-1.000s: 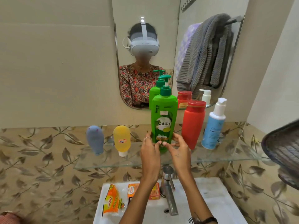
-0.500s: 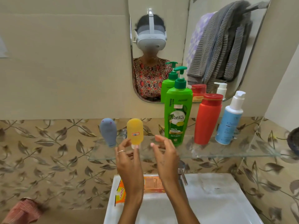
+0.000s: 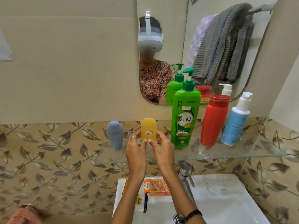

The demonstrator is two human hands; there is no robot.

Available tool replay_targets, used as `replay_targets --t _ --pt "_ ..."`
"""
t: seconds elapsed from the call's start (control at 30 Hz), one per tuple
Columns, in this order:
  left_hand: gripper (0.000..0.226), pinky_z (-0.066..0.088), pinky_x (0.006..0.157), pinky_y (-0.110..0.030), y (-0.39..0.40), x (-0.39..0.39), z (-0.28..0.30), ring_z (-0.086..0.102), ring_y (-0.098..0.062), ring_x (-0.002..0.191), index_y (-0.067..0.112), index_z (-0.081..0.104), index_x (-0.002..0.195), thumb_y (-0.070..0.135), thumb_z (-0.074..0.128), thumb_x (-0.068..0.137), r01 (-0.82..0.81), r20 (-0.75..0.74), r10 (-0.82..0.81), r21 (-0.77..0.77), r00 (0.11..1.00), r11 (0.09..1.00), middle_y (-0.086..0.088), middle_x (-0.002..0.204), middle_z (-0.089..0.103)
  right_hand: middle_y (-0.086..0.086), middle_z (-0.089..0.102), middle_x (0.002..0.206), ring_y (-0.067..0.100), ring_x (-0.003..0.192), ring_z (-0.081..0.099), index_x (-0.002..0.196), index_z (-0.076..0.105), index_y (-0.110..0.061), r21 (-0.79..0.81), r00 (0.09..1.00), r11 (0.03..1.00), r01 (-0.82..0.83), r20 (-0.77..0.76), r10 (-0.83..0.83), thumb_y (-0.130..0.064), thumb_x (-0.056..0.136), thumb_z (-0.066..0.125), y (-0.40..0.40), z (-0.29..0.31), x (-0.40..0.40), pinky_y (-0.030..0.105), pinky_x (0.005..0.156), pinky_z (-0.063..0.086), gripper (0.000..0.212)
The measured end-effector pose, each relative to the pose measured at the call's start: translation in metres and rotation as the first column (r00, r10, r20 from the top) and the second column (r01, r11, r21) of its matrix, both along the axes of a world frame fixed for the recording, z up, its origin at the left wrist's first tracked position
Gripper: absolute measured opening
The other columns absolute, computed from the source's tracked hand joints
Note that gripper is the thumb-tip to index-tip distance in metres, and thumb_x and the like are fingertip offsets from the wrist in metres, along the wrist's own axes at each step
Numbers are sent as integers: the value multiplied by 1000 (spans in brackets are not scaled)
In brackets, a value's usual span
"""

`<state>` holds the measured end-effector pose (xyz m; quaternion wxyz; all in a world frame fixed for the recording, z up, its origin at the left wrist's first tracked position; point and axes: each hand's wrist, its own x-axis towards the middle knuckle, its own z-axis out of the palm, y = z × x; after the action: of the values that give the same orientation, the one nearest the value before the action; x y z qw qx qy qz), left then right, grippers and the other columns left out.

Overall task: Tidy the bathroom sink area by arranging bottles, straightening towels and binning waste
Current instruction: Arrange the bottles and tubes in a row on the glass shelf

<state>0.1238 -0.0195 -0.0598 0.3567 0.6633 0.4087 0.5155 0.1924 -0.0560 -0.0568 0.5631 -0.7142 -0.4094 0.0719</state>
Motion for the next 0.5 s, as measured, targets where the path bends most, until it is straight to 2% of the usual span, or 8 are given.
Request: replay_targets --t 0.07,0.1,0.13,0.2,0.27,0.37,0.43,0.5 --pt "29 52 85 -31 2 7 1 64 -22 93 11 55 117 7 57 88 25 -16 -25 -7 1000 1000 -7 112 64 3 69 101 12 83 61 119 58 -18 -6 999 999 35 20 -35 -20 87 62 0 0 5 27 74 51 33" --pt "30 51 87 -39 1 10 2 63 -25 97 12 55 118 8 57 88 37 -24 -37 -7 999 999 -8 114 63 3 69 103 10 82 60 120 57 -18 -3 999 999 41 22 -41 -20 87 62 -1 0 6 24 73 50 34" --pt "31 51 87 -40 0 11 2 63 -25 98 13 54 119 8 57 88 48 -29 -48 -4 998 999 -8 115 62 3 69 105 8 82 60 121 57 -17 -1 999 999 41 21 -41 -19 87 62 -2 0 7 22 73 49 35" --pt "33 51 83 -33 -4 9 1 63 -20 95 15 53 121 11 58 88 54 -19 -54 3 998 999 -4 117 59 2 67 111 6 85 59 126 54 -17 -7 999 999 49 22 -49 -18 88 61 -5 -1 6 19 74 47 39" --pt "30 51 79 -28 -9 0 -2 63 -16 91 18 54 118 14 58 89 28 27 -28 14 999 1000 -2 115 57 -1 61 117 5 87 58 131 49 -16 -15 992 992 128 22 -128 -18 88 61 -11 -5 1 17 75 46 45" --pt "16 53 73 -26 -16 -22 -9 62 -13 84 26 57 101 16 58 89 -77 146 72 28 987 997 -2 102 59 -6 54 107 -5 75 53 119 53 -18 132 965 957 258 19 -263 -13 86 62 -19 -14 -22 4 61 41 34" --pt "19 50 67 -14 -16 -38 -11 61 -10 79 34 54 89 15 59 88 -161 213 153 18 965 987 -2 93 61 -11 52 95 -5 75 53 106 57 -20 195 971 955 222 40 -234 -12 87 60 -18 -14 -40 0 62 40 20" --pt "21 44 63 -3 -12 -52 -11 58 -1 77 31 53 89 11 60 87 -243 246 229 28 942 970 -2 92 60 -12 55 94 -2 80 55 103 59 -22 173 993 980 101 51 -111 -15 89 58 -8 -10 -52 3 68 43 15"
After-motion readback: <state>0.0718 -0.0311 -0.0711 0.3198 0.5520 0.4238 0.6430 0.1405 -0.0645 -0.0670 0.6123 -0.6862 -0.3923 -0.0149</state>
